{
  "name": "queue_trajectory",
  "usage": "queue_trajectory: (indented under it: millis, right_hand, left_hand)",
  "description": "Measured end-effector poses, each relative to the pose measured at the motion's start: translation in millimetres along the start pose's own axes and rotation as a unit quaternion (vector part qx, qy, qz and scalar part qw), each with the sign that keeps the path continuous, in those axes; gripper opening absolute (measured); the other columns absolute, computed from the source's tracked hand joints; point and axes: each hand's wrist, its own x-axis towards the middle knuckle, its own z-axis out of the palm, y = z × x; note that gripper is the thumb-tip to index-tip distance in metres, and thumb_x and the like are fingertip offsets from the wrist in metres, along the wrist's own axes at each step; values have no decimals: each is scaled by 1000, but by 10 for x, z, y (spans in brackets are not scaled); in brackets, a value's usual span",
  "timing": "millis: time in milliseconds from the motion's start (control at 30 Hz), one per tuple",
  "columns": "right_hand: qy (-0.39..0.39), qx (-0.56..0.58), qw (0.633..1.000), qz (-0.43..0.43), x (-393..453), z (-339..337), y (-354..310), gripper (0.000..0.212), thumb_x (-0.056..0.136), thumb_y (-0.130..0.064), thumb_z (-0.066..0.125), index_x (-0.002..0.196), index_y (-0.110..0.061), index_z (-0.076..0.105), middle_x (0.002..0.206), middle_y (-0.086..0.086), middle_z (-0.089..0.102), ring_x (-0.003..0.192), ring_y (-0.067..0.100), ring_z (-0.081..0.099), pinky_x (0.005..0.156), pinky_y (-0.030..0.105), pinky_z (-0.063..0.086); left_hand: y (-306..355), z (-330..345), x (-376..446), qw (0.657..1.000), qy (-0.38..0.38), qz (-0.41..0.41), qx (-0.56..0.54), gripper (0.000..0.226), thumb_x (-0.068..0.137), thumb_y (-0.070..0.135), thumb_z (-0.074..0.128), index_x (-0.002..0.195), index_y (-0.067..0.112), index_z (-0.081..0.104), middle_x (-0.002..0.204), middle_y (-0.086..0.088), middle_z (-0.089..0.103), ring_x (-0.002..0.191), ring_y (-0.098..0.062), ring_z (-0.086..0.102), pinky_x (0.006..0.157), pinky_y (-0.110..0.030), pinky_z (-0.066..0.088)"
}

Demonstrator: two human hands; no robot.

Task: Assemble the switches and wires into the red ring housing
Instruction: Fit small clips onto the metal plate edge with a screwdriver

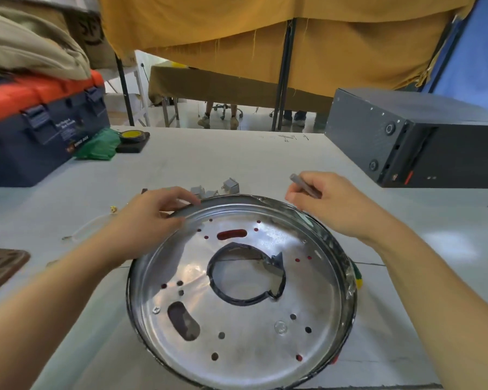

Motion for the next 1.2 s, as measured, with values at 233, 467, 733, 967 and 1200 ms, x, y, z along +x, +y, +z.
queue_trajectory:
  millis: [233, 467, 733, 967, 1200]
  right_hand:
    - [-19, -83, 996, -22, 85, 98, 112, 18, 84, -28, 68, 100, -29, 61, 97, -16, 59, 76, -9, 49, 62, 3, 33]
    - [-64, -87, 994, 0, 142, 215, 61, 9, 85, -29, 67, 93, -24, 65, 88, -4, 66, 79, 12, 59, 68, 24, 45]
    - [-72, -114, 991, 8, 189, 202, 157, 20, 87, -24, 64, 67, -28, 62, 57, -13, 58, 51, 0, 49, 49, 12, 36]
    - [-60, -126, 990, 19, 262, 229, 166, 18, 87, -23, 64, 85, -6, 67, 87, 16, 67, 85, 34, 60, 82, 41, 48]
    - [-45, -118, 991, 40, 243, 258, 144, 13, 87, -25, 65, 79, -15, 67, 79, 8, 68, 79, 28, 61, 75, 37, 48]
  left_hand:
    - [2, -19, 74, 999, -34, 1, -9, 32, 89, 10, 56, 104, 37, 63, 101, 20, 70, 91, 3, 64, 85, -25, 49]
    - [-20, -1, 140, 996, -48, 2, -75, 26, 89, 17, 59, 96, 41, 68, 93, 19, 72, 88, -2, 67, 85, -29, 50]
    - [-340, -381, 18, 990, 24, -70, -124, 18, 92, 14, 57, 92, 24, 72, 90, 9, 74, 83, -7, 69, 79, -26, 53]
    - [-662, -583, -108, 989, 12, -88, 115, 13, 82, 18, 70, 88, 29, 72, 88, 11, 68, 79, -1, 58, 66, -10, 41]
    - [-634, -360, -33, 984, 2, -35, 173, 11, 80, 20, 72, 90, 20, 71, 88, 4, 61, 78, -11, 55, 68, -19, 38]
